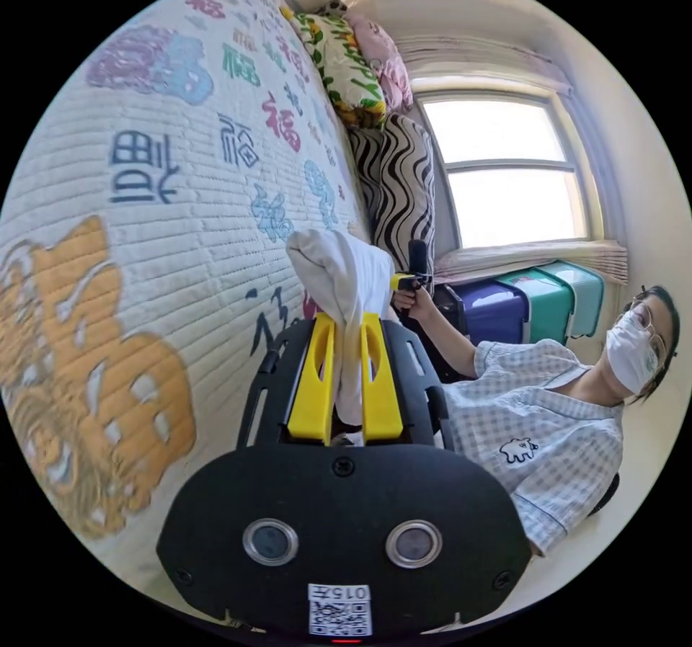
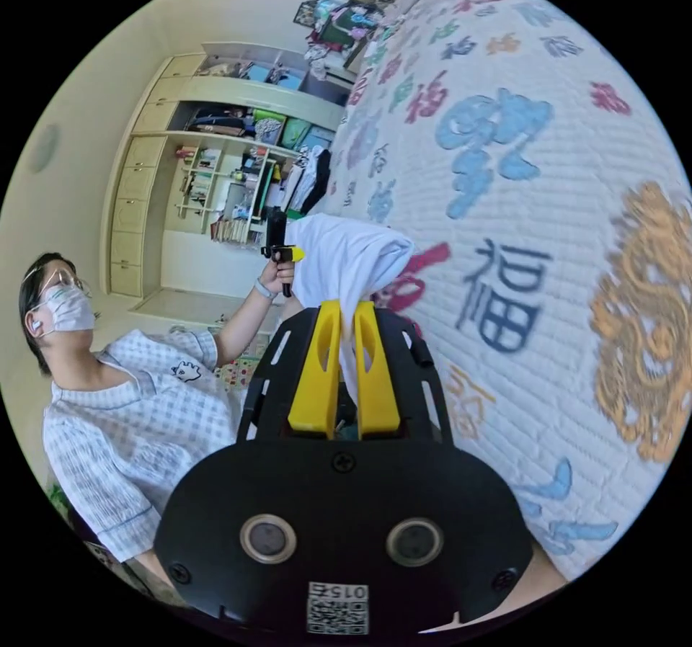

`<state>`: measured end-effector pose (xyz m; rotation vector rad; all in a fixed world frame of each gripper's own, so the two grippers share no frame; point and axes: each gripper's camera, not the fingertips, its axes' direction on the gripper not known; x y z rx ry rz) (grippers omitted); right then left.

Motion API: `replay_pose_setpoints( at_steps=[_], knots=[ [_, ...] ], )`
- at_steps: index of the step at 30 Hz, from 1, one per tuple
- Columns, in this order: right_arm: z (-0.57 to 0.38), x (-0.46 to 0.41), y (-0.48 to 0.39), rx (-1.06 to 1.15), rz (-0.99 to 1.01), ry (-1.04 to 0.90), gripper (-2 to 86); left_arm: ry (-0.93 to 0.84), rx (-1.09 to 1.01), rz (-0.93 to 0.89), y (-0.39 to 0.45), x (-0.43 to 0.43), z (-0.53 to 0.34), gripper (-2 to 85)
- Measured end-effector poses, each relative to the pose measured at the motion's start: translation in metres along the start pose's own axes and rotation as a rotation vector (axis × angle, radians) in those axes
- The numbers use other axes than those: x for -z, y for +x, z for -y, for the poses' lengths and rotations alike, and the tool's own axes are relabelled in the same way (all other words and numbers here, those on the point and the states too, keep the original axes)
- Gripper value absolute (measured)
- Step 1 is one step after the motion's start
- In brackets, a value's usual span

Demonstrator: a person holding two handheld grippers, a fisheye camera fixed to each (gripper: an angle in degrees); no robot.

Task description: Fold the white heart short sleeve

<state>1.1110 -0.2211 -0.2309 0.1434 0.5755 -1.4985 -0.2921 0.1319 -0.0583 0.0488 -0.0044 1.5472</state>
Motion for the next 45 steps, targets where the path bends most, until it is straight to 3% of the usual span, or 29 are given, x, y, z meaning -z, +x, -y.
replay_pose_setpoints(
  at_steps=[5, 13, 19, 27, 35, 41, 45],
  knots=[
    [0.075, -0.077, -0.015, 0.106, 0.09, -0.082, 3.0, 0.132, 0.013, 0.08, 0.051, 0.115, -0.047, 5.7],
    [0.204, -0.272, -0.042, 0.237, 0.15, -0.311, 2.8, 0.326, 0.157, 0.293, 0.115, 0.3, -0.137, 5.7],
    [0.274, -0.4, -0.045, 0.231, 0.198, -0.364, 2.9, 0.406, 0.284, 0.441, 0.151, 0.393, -0.169, 5.7],
    [0.318, -0.509, 0.02, 0.07, 0.102, -0.39, 3.3, 0.381, 0.523, 0.487, 0.111, 0.398, -0.188, 7.4],
    [0.331, -0.548, 0.066, 0.049, 0.133, -0.365, 4.0, 0.487, 0.444, 0.482, 0.146, 0.36, -0.204, 7.7],
    [0.33, -0.533, 0.085, 0.137, 0.056, -0.338, 4.0, 0.484, 0.46, 0.758, 0.214, 0.339, -0.203, 8.5],
    [0.305, -0.496, 0.12, 0.129, 0.017, -0.28, 3.1, 0.607, 0.372, 1.102, 0.291, 0.314, -0.176, 8.6]
  ],
)
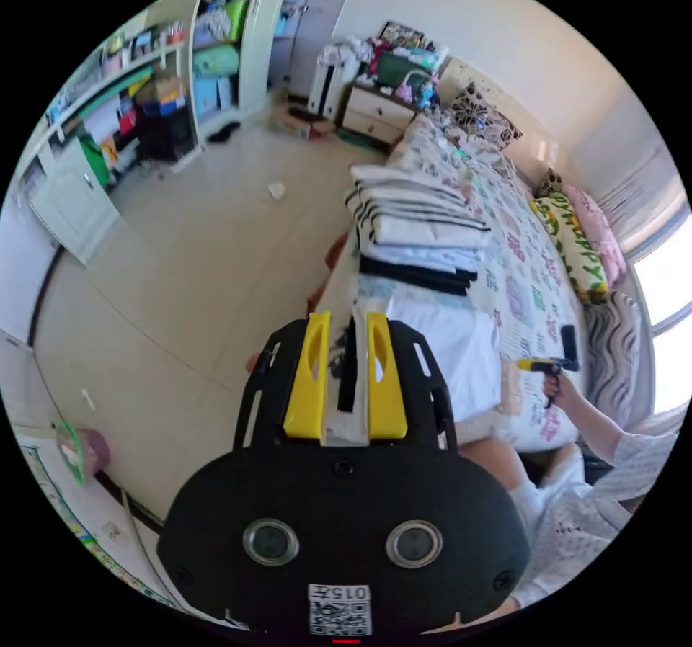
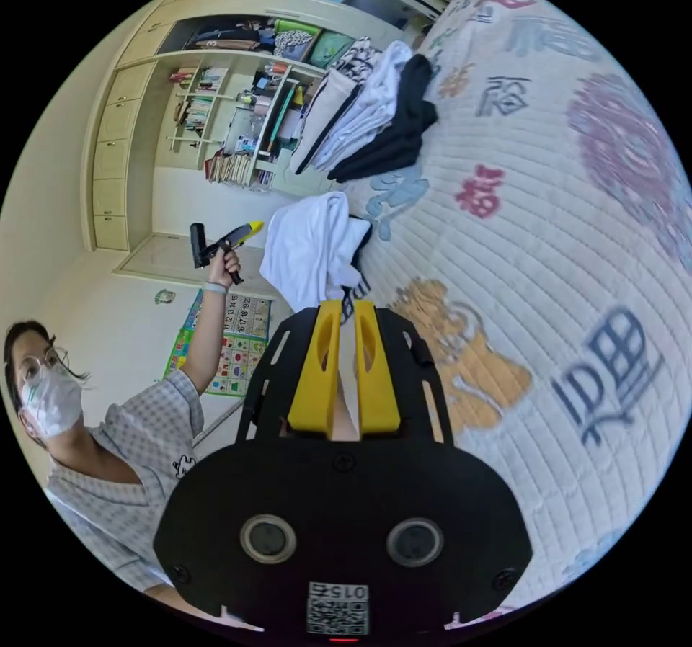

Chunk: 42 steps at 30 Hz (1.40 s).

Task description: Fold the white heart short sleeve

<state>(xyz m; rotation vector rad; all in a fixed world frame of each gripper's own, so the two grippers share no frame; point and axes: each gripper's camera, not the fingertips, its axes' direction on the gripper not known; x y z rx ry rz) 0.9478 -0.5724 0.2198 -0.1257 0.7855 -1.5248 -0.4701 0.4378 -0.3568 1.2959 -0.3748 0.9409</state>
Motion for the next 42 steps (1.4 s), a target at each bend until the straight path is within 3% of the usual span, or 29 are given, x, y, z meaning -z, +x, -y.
replay_pose_setpoints(
  at_steps=[4, 10, 15, 17, 21, 23, 26, 29, 34, 42],
  knots=[
    [-0.048, 0.024, 0.033, -0.085, -0.008, 0.088, 1.9, 0.104, -0.183, 0.006, 0.095, -0.001, 0.019, 10.2],
    [-0.095, 0.039, 0.05, -0.138, -0.005, 0.193, 2.6, -0.115, -0.316, -0.051, 0.176, -0.062, 0.009, 12.4],
    [-0.065, 0.01, 0.037, -0.024, -0.058, 0.115, 7.0, -0.078, -0.218, -0.18, 0.162, -0.046, -0.054, 13.4],
    [-0.04, -0.012, 0.029, 0.029, -0.002, 0.082, 8.1, -0.03, -0.161, -0.155, 0.148, -0.027, -0.083, 13.6],
    [0.029, -0.076, 0.006, 0.136, 0.039, 0.007, 11.7, 0.016, 0.014, 0.064, 0.102, -0.002, -0.134, 15.6],
    [0.057, -0.104, 0.0, 0.132, 0.058, -0.037, 12.9, -0.042, 0.061, 0.007, 0.083, -0.01, -0.14, 16.2],
    [0.091, -0.146, -0.009, 0.118, 0.08, -0.112, 10.7, -0.092, 0.049, -0.214, 0.076, -0.036, -0.141, 13.9],
    [0.102, -0.162, -0.024, 0.125, 0.056, -0.125, 5.2, -0.144, -0.059, -0.139, 0.095, -0.047, -0.136, 7.6],
    [0.11, -0.133, -0.07, 0.252, 0.032, -0.046, 3.5, 0.026, -0.121, -0.317, 0.105, -0.01, -0.125, 4.6],
    [0.178, -0.069, -0.154, 0.404, -0.009, 0.154, 3.8, 0.269, -0.145, -0.391, 0.118, 0.011, -0.047, 4.4]
  ],
)
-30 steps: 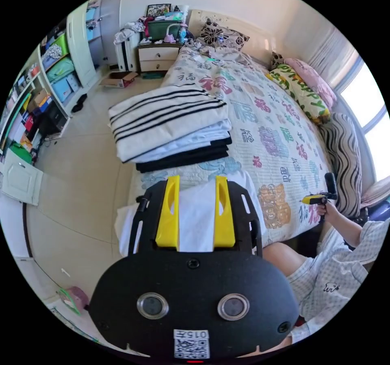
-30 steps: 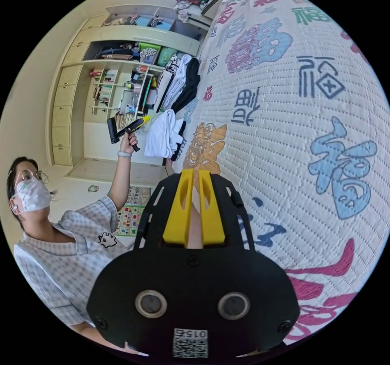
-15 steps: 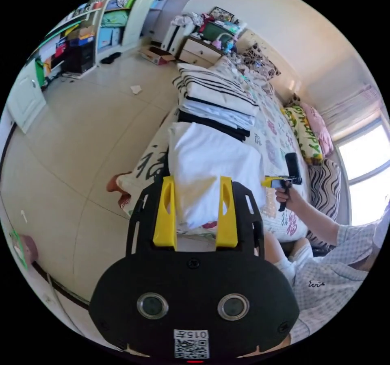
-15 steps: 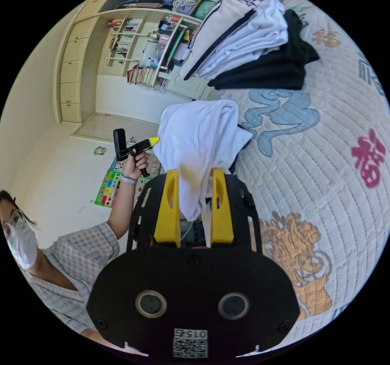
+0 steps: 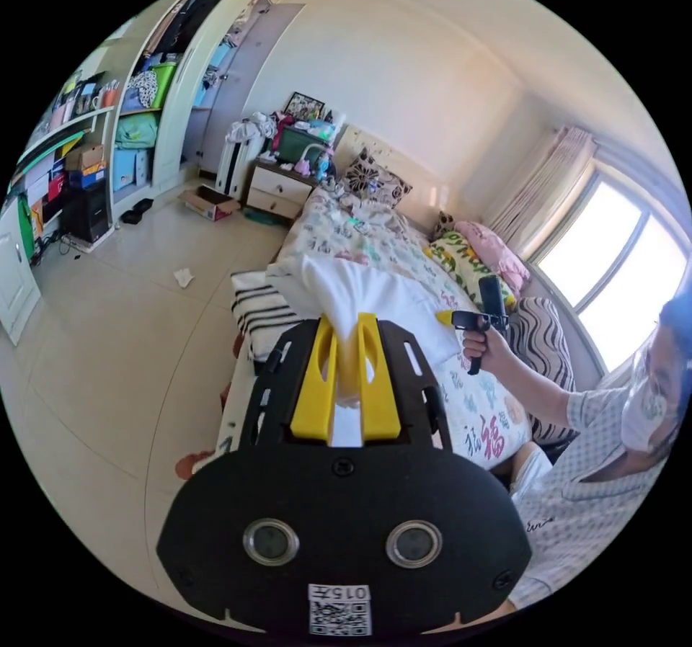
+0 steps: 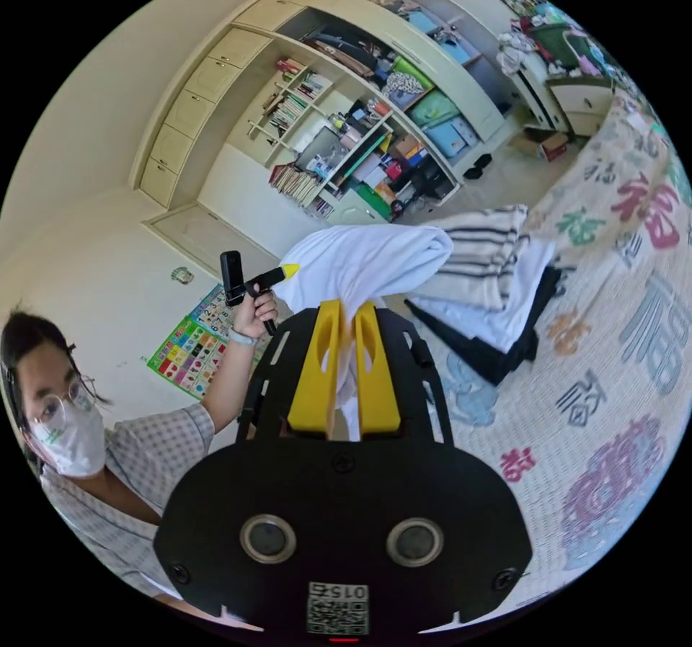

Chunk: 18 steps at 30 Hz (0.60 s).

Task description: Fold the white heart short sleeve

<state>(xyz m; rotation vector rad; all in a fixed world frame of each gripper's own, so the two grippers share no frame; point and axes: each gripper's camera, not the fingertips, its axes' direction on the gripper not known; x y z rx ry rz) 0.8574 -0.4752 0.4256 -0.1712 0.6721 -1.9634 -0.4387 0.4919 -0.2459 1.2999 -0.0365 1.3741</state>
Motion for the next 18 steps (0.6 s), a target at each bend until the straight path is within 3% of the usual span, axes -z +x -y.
replay_pose_setpoints(
  at_steps=[5, 9, 15, 18],
  knots=[
    [0.07, -0.011, 0.016, -0.069, -0.162, -0.003, 4.5, -0.043, 0.11, 0.083, -0.053, -0.078, 0.032, 5.3],
    [0.081, -0.045, 0.061, -0.34, -0.289, -0.104, 5.5, -0.18, 0.25, 0.248, -0.102, -0.151, -0.001, 7.5],
    [0.031, -0.014, 0.046, -0.313, -0.065, 0.072, 5.9, -0.146, 0.075, 0.261, -0.068, -0.1, -0.088, 11.2],
    [-0.011, 0.005, 0.02, -0.284, -0.045, 0.068, 5.9, -0.254, 0.052, 0.345, -0.051, -0.086, -0.161, 13.0]
  ],
)
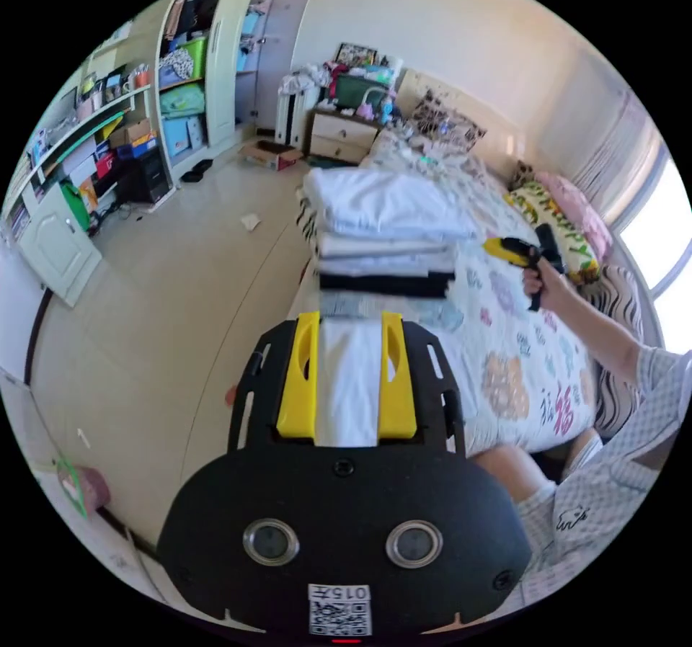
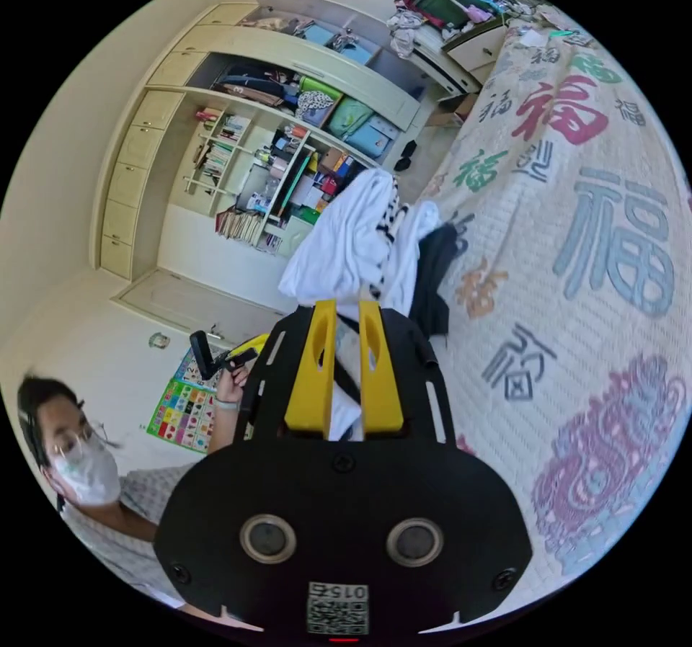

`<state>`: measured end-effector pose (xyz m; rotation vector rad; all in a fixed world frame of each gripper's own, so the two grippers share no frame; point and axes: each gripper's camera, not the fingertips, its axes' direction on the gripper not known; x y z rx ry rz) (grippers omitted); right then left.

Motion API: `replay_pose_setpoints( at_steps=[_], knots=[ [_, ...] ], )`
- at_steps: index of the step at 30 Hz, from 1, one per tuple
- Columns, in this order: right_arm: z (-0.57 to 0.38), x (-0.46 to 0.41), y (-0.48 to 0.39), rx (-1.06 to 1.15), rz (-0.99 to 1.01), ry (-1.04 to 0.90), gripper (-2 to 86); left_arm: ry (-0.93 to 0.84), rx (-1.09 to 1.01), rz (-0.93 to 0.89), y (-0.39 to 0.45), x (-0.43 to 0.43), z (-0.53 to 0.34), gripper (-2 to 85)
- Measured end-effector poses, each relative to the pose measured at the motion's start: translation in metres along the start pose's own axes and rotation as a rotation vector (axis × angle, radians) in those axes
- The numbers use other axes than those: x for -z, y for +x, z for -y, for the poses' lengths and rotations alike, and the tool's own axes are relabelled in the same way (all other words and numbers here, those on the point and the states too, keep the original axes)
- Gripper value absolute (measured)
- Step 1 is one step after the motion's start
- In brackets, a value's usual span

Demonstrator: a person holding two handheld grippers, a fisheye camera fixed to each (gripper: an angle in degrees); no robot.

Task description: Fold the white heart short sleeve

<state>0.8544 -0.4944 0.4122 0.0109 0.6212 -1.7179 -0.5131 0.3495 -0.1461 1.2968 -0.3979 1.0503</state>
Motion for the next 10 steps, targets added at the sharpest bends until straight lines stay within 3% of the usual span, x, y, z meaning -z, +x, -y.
replay_pose_setpoints(
  at_steps=[3, 5, 8, 10],
  knots=[
    [-0.063, 0.022, -0.021, -0.003, 0.0, 0.013, 5.8, -0.181, 0.039, 0.058, -0.005, -0.035, -0.058, 12.0],
    [-0.107, 0.034, -0.035, -0.029, 0.029, 0.027, 5.6, -0.184, 0.077, 0.0, -0.011, -0.056, -0.082, 8.5],
    [-0.183, 0.051, -0.071, -0.074, 0.035, 0.081, 5.3, -0.024, 0.151, -0.105, -0.013, -0.048, -0.107, 4.7],
    [-0.23, 0.059, -0.111, -0.053, 0.025, 0.045, 5.9, 0.141, 0.143, -0.294, 0.0, -0.02, -0.118, 4.2]
  ],
)
